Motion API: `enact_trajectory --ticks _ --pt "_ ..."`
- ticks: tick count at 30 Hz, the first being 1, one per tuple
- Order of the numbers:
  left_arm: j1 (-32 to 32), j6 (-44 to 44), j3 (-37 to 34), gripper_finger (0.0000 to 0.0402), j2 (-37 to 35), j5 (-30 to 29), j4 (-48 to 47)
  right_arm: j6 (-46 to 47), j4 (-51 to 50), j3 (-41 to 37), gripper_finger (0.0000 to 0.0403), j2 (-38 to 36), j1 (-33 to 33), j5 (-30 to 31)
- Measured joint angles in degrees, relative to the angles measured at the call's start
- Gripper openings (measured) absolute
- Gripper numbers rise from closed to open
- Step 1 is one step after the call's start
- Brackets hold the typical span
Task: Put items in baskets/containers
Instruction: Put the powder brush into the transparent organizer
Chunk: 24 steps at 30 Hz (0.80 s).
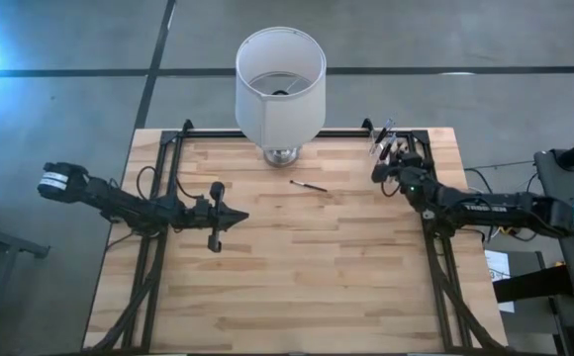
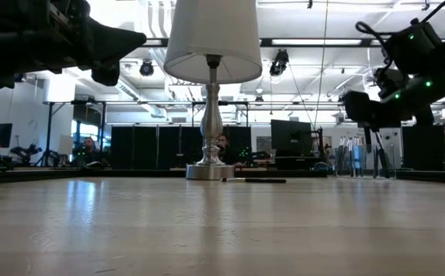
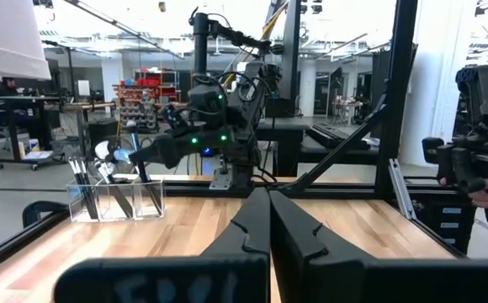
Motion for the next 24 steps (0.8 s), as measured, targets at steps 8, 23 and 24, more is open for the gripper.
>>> enact_trajectory --ticks 8,23,24 --pt "0.0 0.1 0.0 0.0 0.0 0.0 -0.5 4.8 -0.1 -1.5 0.005 3.9 0.0 0.0" --pt "0.0 0.2 0.0 0.0 0.0 0.0 -0.9 6.4 -0.5 -0.8 0.0091 5.1 -0.1 -2.0" --pt "0.0 0.2 0.0 0.0 0.0 0.0 -0.9 6.5 -0.6 -0.8 0.0097 5.1 -0.3 -2.4"
